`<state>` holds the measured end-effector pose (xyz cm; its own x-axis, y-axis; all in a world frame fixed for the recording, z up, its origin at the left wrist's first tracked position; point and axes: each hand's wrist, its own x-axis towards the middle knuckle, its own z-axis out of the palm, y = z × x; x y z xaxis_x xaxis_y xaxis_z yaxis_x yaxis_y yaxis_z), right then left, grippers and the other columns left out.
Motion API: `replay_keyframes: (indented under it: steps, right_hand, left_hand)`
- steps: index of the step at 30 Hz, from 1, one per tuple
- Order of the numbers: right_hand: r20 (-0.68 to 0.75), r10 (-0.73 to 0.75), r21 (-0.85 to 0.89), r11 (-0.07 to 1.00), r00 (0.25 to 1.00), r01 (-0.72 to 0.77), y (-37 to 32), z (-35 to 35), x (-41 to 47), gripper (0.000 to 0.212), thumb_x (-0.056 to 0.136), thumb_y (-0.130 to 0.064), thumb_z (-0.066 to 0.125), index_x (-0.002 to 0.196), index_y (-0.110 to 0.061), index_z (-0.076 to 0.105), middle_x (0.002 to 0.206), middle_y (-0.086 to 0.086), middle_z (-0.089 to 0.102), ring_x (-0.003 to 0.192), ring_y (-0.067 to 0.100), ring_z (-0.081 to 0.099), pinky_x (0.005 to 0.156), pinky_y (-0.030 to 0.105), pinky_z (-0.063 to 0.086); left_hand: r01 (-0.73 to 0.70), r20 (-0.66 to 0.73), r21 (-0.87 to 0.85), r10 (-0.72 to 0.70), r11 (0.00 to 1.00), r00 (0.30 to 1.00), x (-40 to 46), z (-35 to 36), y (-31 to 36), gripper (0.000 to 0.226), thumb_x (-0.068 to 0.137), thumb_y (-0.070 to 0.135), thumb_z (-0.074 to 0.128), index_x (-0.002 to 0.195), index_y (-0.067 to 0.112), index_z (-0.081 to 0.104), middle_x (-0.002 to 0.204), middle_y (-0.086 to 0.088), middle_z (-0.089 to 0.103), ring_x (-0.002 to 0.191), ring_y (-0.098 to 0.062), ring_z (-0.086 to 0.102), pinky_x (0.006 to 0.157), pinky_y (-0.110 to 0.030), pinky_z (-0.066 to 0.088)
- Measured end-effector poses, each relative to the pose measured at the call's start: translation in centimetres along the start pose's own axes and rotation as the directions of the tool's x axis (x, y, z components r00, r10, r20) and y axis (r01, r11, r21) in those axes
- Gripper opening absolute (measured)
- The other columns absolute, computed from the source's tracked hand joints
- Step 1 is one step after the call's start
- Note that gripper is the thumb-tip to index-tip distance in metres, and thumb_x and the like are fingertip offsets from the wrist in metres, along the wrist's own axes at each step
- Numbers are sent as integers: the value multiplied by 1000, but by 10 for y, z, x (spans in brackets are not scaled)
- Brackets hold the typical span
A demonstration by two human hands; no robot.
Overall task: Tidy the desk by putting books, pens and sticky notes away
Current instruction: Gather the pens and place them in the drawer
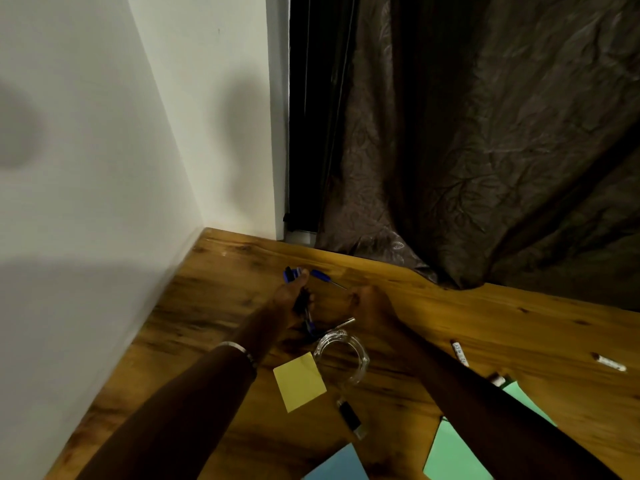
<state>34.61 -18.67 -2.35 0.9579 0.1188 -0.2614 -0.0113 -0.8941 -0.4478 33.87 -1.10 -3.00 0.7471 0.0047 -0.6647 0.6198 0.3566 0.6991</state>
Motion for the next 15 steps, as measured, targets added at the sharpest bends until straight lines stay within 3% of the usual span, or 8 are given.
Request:
replay_keyframes:
  steps: [3, 6, 8, 10, 12, 14, 15]
  right_hand:
    - [50, -16, -93, 995, 999, 20, 17, 1, 2, 25, 87, -18, 61, 111, -18, 68, 114, 7, 66, 103, 26, 62, 76, 26, 41]
    - [85, -28, -126, 991, 996, 39, 21, 10, 8, 19, 86, -20, 63, 103, -16, 71, 108, 6, 67, 93, 21, 60, 73, 23, 43]
    - [77, 3, -131, 991, 997, 7, 23, 19, 16, 9, 85, -20, 64, 84, -13, 69, 98, 8, 67, 90, 24, 62, 81, 32, 49]
    - [82, -11, -92, 996, 997, 18, 30, 26, 24, 19, 82, -18, 66, 65, -21, 60, 90, 7, 63, 85, 25, 59, 87, 42, 49]
    - [74, -16, -94, 995, 997, 23, 23, 17, 14, 8, 81, -20, 63, 74, -22, 66, 95, 6, 64, 91, 27, 61, 79, 37, 49]
    - [54, 9, -87, 996, 998, -4, 17, 8, 8, 16, 85, -17, 59, 95, -20, 70, 104, 6, 66, 99, 27, 62, 65, 26, 40]
    - [33, 24, -49, 999, 999, -23, 15, 7, 8, 18, 87, -16, 58, 97, -22, 71, 105, 5, 66, 98, 26, 62, 61, 23, 38]
  left_hand:
    - [13, 6, -8, -13, 1000, 1000, -1, -6, 1, 40, 92, 43, 56, 68, 11, 49, 61, -3, 50, 51, -14, 50, 48, -23, 44]
    - [3, 18, 24, -3, 1000, 1000, 2, -12, 0, 39, 92, 43, 55, 67, 13, 51, 55, 0, 51, 41, -12, 52, 45, -22, 42]
    - [-7, 15, -5, 8, 1000, 1000, 4, -17, -1, 36, 92, 39, 57, 68, 12, 52, 54, 0, 53, 41, -11, 53, 44, -21, 44]
    - [-21, 14, -57, 22, 998, 1000, 5, -20, -2, 30, 92, 34, 58, 72, 11, 53, 55, 0, 55, 44, -11, 55, 45, -22, 47]
    - [-28, 15, -97, 29, 995, 999, 4, -23, -2, 28, 95, 29, 56, 74, 10, 53, 60, -2, 54, 44, -10, 56, 45, -21, 48]
    - [-25, 9, -102, 26, 995, 1000, 3, -28, -3, 28, 96, 27, 53, 74, 9, 53, 62, -2, 53, 46, -11, 55, 46, -22, 48]
    - [-25, 1, -98, 25, 995, 1000, 3, -31, -3, 28, 96, 27, 53, 75, 10, 53, 63, -3, 53, 48, -12, 55, 47, -22, 48]
